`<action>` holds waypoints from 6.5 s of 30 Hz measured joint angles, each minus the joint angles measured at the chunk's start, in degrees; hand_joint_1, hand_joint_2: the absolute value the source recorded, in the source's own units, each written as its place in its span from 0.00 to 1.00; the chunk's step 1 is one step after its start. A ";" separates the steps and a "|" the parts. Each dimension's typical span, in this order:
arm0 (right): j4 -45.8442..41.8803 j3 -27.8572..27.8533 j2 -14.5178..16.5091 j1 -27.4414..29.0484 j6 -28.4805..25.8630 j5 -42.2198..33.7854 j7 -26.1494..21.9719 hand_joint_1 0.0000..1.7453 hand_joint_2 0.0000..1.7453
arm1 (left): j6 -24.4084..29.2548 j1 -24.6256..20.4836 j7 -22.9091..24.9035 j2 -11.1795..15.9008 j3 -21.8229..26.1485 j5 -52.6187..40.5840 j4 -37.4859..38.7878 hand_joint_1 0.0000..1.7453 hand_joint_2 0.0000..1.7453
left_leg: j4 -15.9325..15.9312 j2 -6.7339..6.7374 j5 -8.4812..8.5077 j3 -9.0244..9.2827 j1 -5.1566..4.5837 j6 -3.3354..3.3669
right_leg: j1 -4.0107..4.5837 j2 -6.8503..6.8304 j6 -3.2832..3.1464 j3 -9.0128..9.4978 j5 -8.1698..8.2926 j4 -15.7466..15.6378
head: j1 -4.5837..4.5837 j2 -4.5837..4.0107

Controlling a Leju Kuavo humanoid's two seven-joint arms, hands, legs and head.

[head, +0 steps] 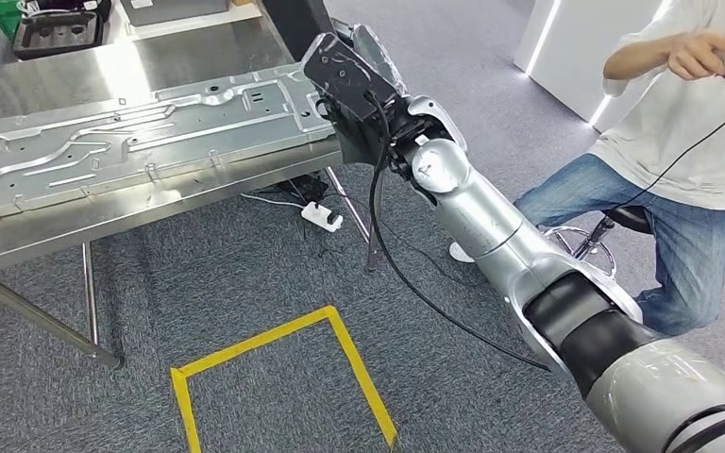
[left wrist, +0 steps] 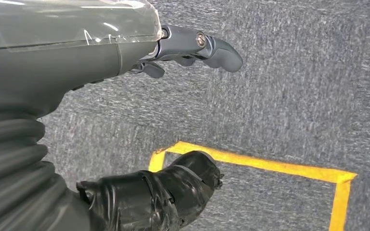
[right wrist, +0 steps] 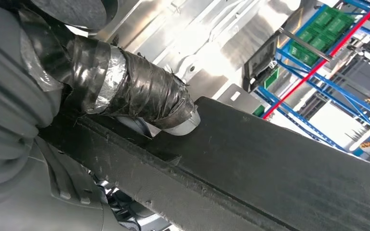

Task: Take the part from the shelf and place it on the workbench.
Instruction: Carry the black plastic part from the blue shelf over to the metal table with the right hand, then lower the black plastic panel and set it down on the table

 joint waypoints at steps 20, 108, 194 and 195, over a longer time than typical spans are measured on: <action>7.22 2.58 -0.64 -3.32 8.89 13.82 5.16 1.00 1.00 | 0.01 -0.13 1.02 1.11 0.00 -0.32 0.02 0.00 1.00 | 0.36 1.19 5.55 -7.04 0.08 -1.56 | 0.36 -0.13 -1.77 9.28 -2.29 -6.74 | -0.02 0.00; 15.90 13.38 -5.68 -1.48 17.95 44.56 -3.43 1.00 1.00 | 0.86 -1.50 2.30 1.32 -0.02 -2.55 0.02 0.00 1.00 | 7.37 1.25 3.32 -8.65 0.72 -2.77 | 0.32 0.28 -3.36 5.08 -0.66 -4.68 | -0.01 0.00; 10.38 8.73 -5.00 4.68 11.06 29.10 0.14 0.00 0.00 | 9.80 -0.63 10.29 0.65 0.00 -0.52 0.02 0.00 0.00 | 14.72 1.54 -6.40 -8.36 0.98 -4.46 | -0.73 -0.36 -3.21 2.44 1.03 -3.49 | 0.38 0.00; 10.20 8.67 -5.00 4.70 10.97 28.99 0.21 0.00 0.00 | 9.87 -0.58 10.28 0.58 0.00 -0.57 0.02 0.00 0.00 | 17.58 1.54 -7.48 -9.40 1.14 -4.64 | -0.73 -0.40 -3.23 2.25 1.15 -3.48 | 0.38 0.00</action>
